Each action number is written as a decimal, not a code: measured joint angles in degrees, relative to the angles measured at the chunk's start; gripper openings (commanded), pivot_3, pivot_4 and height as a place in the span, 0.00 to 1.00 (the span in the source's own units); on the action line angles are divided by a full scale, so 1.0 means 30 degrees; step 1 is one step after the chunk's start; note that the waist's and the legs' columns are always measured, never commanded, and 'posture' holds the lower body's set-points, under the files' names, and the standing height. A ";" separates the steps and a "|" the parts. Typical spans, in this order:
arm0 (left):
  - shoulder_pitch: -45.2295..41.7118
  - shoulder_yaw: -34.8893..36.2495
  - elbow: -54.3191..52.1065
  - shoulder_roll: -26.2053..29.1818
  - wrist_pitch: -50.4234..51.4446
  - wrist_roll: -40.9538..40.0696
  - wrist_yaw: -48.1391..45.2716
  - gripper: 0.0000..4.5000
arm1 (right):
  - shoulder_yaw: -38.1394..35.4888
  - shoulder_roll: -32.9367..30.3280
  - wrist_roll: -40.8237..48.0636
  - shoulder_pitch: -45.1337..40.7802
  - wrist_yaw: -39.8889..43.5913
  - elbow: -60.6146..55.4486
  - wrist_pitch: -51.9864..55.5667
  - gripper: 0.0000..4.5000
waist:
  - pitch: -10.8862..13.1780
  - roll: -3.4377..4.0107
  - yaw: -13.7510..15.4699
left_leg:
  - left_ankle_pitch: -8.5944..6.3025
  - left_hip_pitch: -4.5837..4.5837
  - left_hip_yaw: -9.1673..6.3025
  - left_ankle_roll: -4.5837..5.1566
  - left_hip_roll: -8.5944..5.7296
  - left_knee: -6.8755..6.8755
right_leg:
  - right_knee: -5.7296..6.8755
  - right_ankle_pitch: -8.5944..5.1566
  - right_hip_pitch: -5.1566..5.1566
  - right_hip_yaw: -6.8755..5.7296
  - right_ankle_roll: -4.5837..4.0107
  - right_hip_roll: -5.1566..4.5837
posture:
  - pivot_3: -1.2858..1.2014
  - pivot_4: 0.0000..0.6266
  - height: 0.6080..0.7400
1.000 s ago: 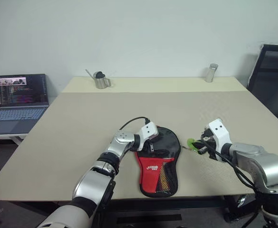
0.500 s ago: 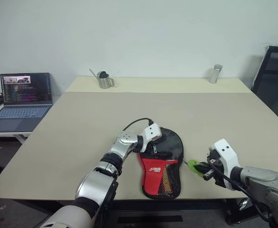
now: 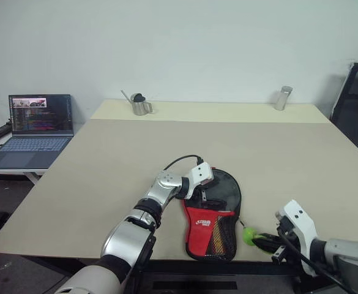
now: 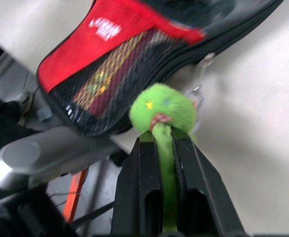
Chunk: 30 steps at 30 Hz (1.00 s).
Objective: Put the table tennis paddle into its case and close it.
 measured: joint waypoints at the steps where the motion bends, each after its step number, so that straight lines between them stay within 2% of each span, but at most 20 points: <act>1: 0.0008 -0.0008 0.0000 -0.0003 0.0000 0.0000 -0.0003 1.00 | -0.0033 0.0000 0.0107 0.0076 0.0000 -0.0001 -0.0001 0.00 | -0.0005 0.0003 0.0000 | -0.0001 0.0000 0.0002 0.0001 0.0000 0.0001 | 0.0000 0.0000 0.0001 0.0001 0.0000 0.0000 | 0.52 0.24 1.00; 11: 0.0026 -0.0008 0.0041 0.0031 0.0004 0.0005 0.0143 1.00 | -0.0020 0.0029 0.0205 -0.0819 -0.0561 0.0836 0.0163 0.00 | -0.0022 0.0004 -0.0021 | -0.0001 0.0021 0.0007 0.0002 0.0008 0.0012 | 0.0006 0.0000 0.0009 0.0008 -0.0001 -0.0001 | 0.52 0.24 1.00; 22: 0.0023 -0.0020 0.0057 -0.0002 0.0004 0.0005 0.0158 1.00 | 0.0539 -0.0713 0.1187 0.0076 -0.0149 0.0731 -0.0663 0.00 | -0.0027 0.0000 -0.0011 | -0.0004 0.0025 0.0005 0.0002 0.0007 0.0011 | 0.0000 -0.0003 0.0028 0.0005 -0.0001 -0.0002 | 0.52 0.24 1.00; 25: 0.0024 -0.0019 0.0070 0.0001 0.0019 0.0005 0.0168 1.00 | 0.1554 -0.0737 0.1291 0.0344 -0.0150 0.0830 -0.1439 0.00 | -0.0032 -0.0001 -0.0016 | -0.0005 0.0031 0.0008 0.0004 0.0007 0.0011 | 0.0000 -0.0003 0.0031 0.0007 -0.0001 -0.0002 | 0.52 0.24 1.00; 30: 0.0064 -0.0019 0.0114 0.0033 0.0128 0.0021 0.0259 1.00 | 0.4907 -0.1509 0.0447 0.0104 -0.0087 0.2665 -0.3954 0.00 | -0.0043 -0.0014 -0.0083 | -0.0008 0.0111 -0.0001 0.0001 0.0029 0.0017 | -0.0003 -0.0009 0.0115 0.0002 -0.0008 -0.0027 | 0.52 0.24 1.00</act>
